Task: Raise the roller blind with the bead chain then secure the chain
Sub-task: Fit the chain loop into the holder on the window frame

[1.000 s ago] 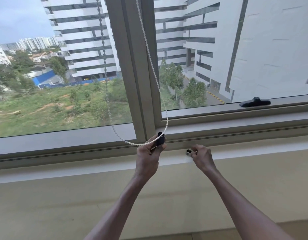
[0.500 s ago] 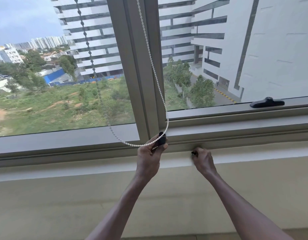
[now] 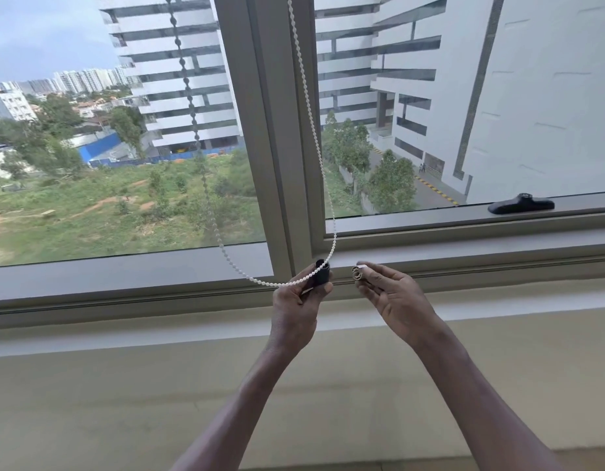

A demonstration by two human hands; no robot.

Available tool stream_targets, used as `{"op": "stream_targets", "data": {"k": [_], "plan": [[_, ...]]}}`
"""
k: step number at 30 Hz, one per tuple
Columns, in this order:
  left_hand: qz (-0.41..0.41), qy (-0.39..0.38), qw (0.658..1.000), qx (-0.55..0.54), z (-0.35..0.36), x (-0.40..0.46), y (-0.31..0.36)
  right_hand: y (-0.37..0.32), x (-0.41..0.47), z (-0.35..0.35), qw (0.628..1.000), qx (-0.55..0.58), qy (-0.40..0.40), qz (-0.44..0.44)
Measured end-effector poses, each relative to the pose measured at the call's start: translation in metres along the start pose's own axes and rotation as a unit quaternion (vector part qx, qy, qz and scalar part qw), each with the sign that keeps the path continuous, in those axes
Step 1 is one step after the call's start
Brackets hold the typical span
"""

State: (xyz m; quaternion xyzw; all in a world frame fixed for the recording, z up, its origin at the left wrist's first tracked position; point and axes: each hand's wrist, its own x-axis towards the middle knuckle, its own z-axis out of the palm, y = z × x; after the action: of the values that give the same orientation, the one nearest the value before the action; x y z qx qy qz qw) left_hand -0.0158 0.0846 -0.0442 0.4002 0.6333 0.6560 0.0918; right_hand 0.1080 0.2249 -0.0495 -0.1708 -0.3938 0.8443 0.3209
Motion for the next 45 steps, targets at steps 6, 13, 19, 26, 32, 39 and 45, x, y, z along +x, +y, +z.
{"op": "stream_targets", "data": {"k": [6,13,19,26,32,39,45], "plan": [[0.008,-0.007,1.0,-0.018,-0.002,-0.002,0.005,-0.015,-0.02,0.032,0.998,0.042,-0.05,-0.007],[0.007,-0.023,0.999,-0.032,-0.007,-0.007,0.01,-0.025,-0.036,0.062,0.94,-0.259,-0.059,-0.212],[0.007,-0.027,0.999,-0.025,-0.007,-0.012,0.015,-0.036,-0.04,0.081,0.744,-0.555,-0.065,-0.367],[0.009,-0.025,0.999,-0.029,-0.008,-0.017,0.022,-0.038,-0.047,0.09,0.688,-0.626,-0.076,-0.358],[0.002,-0.018,0.999,-0.026,-0.008,-0.021,0.023,-0.039,-0.052,0.097,0.686,-0.634,-0.078,-0.347],[0.012,-0.022,0.999,-0.02,-0.012,-0.022,0.022,-0.038,-0.052,0.101,0.672,-0.653,-0.093,-0.337],[0.012,-0.037,0.999,-0.012,-0.016,-0.02,0.017,-0.04,-0.048,0.101,0.656,-0.668,-0.126,-0.328]]}}
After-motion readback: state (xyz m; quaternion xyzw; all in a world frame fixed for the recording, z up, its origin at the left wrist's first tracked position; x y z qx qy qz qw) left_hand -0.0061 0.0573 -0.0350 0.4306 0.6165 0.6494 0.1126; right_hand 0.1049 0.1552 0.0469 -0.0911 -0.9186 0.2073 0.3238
